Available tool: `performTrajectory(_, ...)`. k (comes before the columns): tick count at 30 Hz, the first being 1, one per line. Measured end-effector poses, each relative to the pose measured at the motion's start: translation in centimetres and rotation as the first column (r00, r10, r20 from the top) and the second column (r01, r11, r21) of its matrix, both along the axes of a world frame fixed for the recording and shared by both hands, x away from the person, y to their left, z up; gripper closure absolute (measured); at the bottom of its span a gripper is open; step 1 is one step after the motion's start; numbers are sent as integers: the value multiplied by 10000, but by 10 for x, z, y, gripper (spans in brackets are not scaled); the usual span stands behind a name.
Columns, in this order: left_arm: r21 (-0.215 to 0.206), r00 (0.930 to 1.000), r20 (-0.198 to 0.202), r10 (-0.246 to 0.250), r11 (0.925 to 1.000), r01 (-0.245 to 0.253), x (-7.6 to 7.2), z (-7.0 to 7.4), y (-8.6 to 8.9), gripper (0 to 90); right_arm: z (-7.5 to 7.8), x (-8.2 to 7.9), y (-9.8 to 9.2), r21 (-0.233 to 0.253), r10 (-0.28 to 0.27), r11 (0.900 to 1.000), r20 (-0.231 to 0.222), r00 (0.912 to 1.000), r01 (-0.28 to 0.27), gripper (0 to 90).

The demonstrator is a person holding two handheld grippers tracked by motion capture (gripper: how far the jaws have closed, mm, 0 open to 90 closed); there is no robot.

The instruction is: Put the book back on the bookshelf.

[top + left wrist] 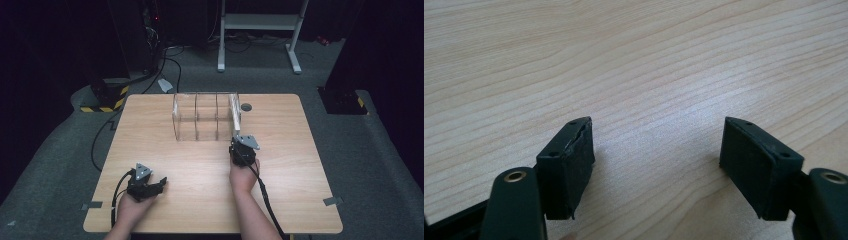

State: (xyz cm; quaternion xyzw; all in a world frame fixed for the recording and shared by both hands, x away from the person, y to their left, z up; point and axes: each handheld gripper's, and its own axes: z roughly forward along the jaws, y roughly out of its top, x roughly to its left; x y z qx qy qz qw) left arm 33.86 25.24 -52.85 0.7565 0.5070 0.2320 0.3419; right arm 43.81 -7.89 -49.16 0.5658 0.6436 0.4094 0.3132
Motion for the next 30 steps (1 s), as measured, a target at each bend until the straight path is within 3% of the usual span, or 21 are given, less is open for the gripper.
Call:
performTrajectory(15, -2, 10000, -1, 1, 10000, -1, 0, 0, 0, 296, 2, 5, -1, 199, -28, 9998, 2, 10000, 28, 697)
performTrajectory(23, -6, 10000, -6, 4, 10000, -4, 0, 0, 0, 296, 6, -2, -2, 153, 481, 9987, 12, 9988, -481, 616)
performTrajectory(30, -2, 10000, 3, 1, 10000, -1, 0, 0, 0, 296, 8, -17, -9, -90, 1102, 9939, 247, 9936, -1100, 616)
